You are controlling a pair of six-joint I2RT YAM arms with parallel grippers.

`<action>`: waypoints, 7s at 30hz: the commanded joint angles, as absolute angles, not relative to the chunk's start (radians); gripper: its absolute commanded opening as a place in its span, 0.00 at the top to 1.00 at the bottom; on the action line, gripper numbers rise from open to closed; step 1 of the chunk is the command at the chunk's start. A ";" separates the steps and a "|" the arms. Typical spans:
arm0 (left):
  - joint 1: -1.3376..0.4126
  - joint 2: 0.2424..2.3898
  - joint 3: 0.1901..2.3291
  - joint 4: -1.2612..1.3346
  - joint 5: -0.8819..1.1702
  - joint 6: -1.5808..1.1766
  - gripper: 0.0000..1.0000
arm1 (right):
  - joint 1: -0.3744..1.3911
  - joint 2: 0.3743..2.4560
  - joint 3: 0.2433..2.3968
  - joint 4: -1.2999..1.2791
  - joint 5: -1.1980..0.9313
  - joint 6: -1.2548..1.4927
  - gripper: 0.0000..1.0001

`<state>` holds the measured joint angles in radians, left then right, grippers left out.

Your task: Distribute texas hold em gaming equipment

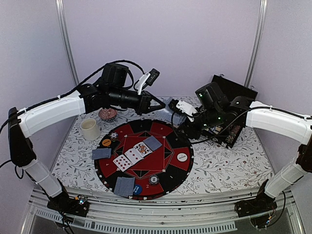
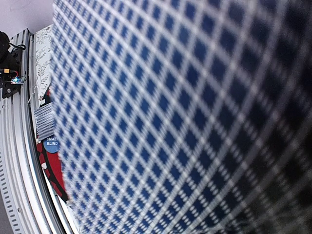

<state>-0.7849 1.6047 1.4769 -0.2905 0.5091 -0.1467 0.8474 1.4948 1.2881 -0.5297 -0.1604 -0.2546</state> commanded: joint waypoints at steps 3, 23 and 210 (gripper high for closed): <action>-0.799 1.648 1.502 -0.291 0.515 -0.155 0.99 | 0.841 1.463 1.284 -0.506 -0.174 -0.250 0.61; -0.799 1.654 1.510 -0.304 0.511 -0.147 0.84 | 0.841 1.453 1.282 -0.500 -0.184 -0.246 0.61; -0.815 1.730 0.874 0.422 0.019 1.244 1.00 | 1.125 1.307 0.640 -0.363 -0.107 0.292 0.63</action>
